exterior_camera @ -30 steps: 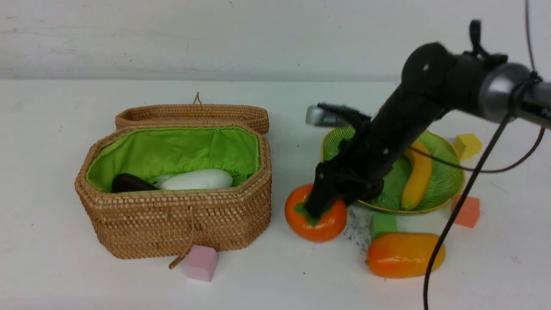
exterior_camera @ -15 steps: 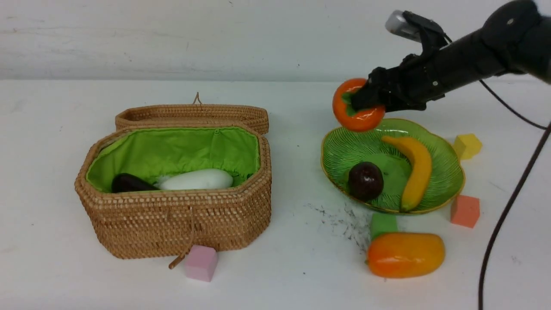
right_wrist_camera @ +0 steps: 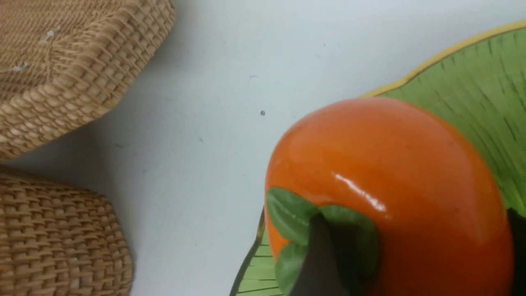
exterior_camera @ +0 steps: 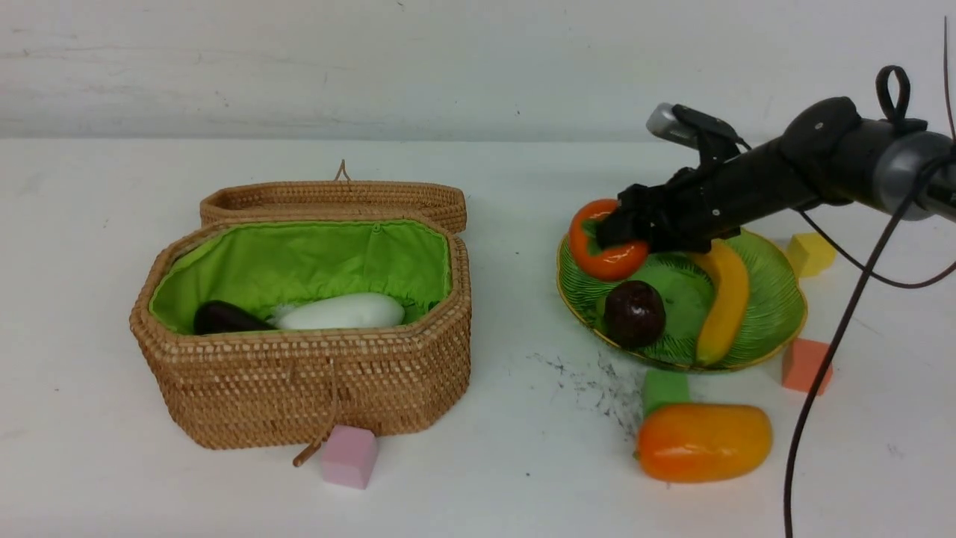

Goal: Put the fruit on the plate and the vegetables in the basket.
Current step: Grab a tomato with your right arm and place it on the plate on the right.

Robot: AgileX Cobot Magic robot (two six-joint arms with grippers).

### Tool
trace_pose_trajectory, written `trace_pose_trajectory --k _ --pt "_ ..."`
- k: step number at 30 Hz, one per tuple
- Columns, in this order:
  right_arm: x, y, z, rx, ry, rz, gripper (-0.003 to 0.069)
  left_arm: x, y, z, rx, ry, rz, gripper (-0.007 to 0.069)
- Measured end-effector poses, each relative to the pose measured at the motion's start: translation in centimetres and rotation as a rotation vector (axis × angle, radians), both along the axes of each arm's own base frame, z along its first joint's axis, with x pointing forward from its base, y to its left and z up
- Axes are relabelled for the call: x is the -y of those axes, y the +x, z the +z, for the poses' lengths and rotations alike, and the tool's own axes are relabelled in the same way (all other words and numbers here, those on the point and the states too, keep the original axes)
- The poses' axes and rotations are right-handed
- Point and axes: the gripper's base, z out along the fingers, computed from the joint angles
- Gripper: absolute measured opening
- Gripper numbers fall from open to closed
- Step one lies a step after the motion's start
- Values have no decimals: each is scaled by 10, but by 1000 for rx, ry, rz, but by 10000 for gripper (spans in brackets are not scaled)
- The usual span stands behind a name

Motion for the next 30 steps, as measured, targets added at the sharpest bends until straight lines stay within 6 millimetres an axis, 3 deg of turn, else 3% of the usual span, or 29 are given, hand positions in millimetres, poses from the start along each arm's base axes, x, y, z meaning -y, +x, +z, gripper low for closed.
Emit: trace_pose_trajectory --k 8,15,18,24,30 --pt "-1 -2 -1 -17 4 18 519 0 0 0 0 0 0 239" --pt "-2 -7 4 -38 -14 63 633 0 0 0 0 0 0 239" --pt "0 -10 12 -25 -48 82 651 0 0 0 0 0 0 239" --pt "11 -18 39 7 -99 91 650 0 0 0 0 0 0 239" --pt "28 -46 85 -1 -143 168 633 0 0 0 0 0 0 239"
